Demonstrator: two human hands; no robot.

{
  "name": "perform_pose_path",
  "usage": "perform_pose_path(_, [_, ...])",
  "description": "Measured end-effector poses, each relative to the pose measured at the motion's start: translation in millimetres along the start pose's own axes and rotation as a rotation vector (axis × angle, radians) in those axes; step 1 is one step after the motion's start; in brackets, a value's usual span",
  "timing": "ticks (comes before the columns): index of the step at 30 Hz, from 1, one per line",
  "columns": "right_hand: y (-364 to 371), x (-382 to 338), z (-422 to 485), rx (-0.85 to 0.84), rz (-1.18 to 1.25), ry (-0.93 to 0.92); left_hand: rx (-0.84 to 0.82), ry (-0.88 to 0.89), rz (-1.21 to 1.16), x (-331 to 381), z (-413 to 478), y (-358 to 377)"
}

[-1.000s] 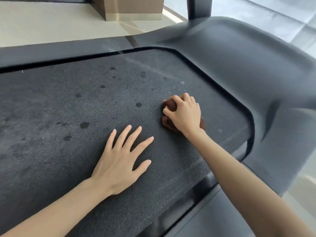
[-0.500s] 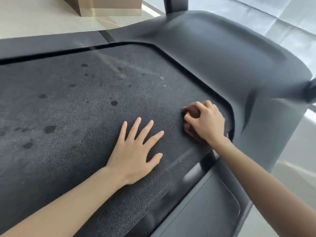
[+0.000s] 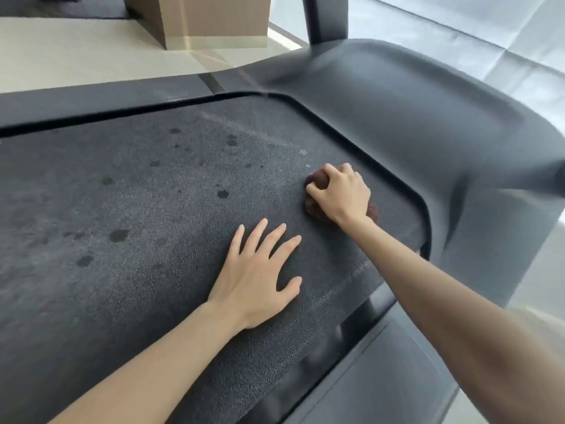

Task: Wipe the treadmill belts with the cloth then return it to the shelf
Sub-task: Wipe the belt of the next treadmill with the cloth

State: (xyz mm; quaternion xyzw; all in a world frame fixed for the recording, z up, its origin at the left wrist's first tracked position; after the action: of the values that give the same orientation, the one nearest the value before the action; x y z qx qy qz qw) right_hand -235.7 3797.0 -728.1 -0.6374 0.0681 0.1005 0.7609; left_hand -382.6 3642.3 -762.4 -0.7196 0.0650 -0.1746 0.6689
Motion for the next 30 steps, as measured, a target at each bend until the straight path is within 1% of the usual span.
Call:
perform_pose_path(3, [-2.7, -13.9, -14.2, -0.038, 0.016, -0.039, 0.001, -0.009, -0.033, -2.7, -8.1, -1.5])
perform_pose_path(5, [0.3, -33.4, -30.4, -0.064, 0.026, -0.130, 0.007, -0.052, -0.041, -16.1, -36.1, -3.1])
perform_pose_path(7, [0.3, -41.9, -41.6, -0.055, 0.018, -0.168, 0.010, -0.063, -0.031, -27.1, -56.6, -2.5])
perform_pose_path(10, [2.9, -76.3, -65.9, -0.074, 0.031, -0.272, 0.008, -0.177, -0.028, -61.4, -113.5, -8.7])
perform_pose_path(13, [9.3, -120.8, -90.4, -0.106, 0.058, -0.396, -0.014, -0.303, 0.004, -97.8, -175.5, -17.6])
perform_pose_path(16, [17.2, -180.7, -130.9, -0.142, 0.104, -0.578, -0.045, -0.427, 0.038, -123.5, -231.5, -22.5])
perform_pose_path(19, [27.3, -238.7, -179.3, -0.170, 0.094, -0.742, -0.082, -0.475, 0.082, -129.3, -275.7, -21.5])
perform_pose_path(22, [32.4, -275.6, -204.5, -0.146, 0.098, -0.751, -0.113, -0.436, 0.149, -125.4, -305.8, -26.5])
perform_pose_path(25, [38.0, -308.8, -221.1, -0.168, 0.127, -0.747, -0.127, -0.384, 0.164, -129.3, -339.8, -28.5])
perform_pose_path(27, [41.4, -339.7, -242.3, -0.176, 0.148, -0.803, -0.115, -0.418, 0.141, -135.9, -373.0, -27.3])
perform_pose_path(30, [46.8, -394.6, -287.1, -0.194, 0.183, -0.908, -0.102, -0.521, 0.075, -148.8, -430.2, -21.6])
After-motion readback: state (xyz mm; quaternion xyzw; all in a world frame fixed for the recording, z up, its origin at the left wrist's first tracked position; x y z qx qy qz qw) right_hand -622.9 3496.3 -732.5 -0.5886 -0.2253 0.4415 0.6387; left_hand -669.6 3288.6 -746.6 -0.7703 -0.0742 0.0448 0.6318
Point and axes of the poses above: each hand's wrist, its own z-axis towards the middle knuckle, its own y-axis out of the palm, x = y × z, the point moved 7 cm from there along z, towards the middle knuckle, and after that the axes turned 7 degrees about -x, right-handed, at the moved point
